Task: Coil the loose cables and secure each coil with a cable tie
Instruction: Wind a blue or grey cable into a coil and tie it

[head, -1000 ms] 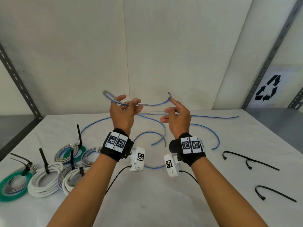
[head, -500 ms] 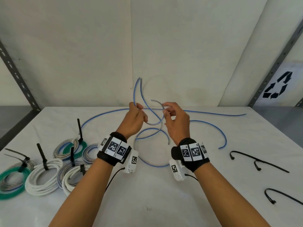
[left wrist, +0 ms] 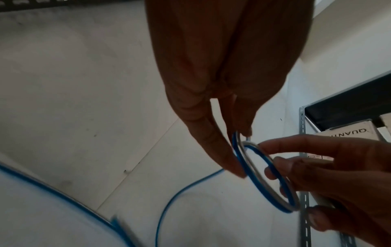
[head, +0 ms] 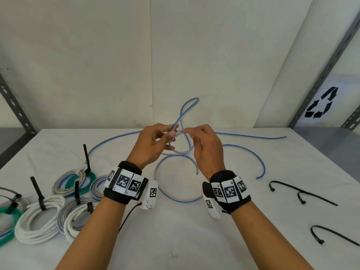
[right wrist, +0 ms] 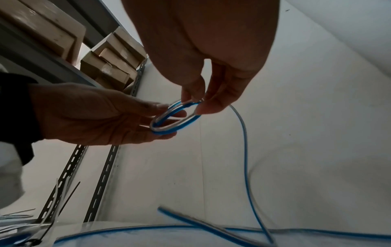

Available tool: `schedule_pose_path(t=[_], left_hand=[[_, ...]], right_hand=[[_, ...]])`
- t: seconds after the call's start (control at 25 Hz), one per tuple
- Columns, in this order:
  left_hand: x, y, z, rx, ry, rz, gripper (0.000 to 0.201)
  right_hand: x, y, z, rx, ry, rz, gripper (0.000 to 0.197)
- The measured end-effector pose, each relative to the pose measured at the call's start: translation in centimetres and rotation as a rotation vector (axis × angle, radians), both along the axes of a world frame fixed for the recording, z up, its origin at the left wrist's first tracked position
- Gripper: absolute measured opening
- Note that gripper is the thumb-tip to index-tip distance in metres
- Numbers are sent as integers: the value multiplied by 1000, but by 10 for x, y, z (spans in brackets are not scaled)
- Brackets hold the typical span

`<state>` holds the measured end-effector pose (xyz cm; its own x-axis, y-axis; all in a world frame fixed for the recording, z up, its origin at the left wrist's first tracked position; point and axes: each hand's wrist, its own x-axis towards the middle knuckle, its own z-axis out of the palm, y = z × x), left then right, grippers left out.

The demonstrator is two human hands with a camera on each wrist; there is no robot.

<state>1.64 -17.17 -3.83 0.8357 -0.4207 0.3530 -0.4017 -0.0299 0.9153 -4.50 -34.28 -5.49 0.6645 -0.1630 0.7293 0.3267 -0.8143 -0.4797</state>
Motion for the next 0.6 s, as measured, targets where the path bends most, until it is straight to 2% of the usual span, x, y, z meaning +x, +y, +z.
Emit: schedule_pose_path(t=[0.12,0.2,0.24,0.36,0.48,0.56,0.6], left_hand=[[-5,3,6,140,134,-141,16],[-2,8,10,236,130,-168,13],[0,9,14,283,120,-184,13],[5,11,24,398,74,-222,14],[7,14,30,488,2,-237,12],[8,19,35,457,-7,-248,11],[8,21,35,398,11,-255,11]], right_hand=[[-5,4,8,63,-13,39,32],[-7,5,11,108,23,96,51],[-6,4,10,90,38,114,54],[-1,0,5,17,78,110,33],[-2,-3,9,-92,82,-1,18],[-5,-5,16,-157,35,1,10],[-8,-5,19,-100,41,59,8]])
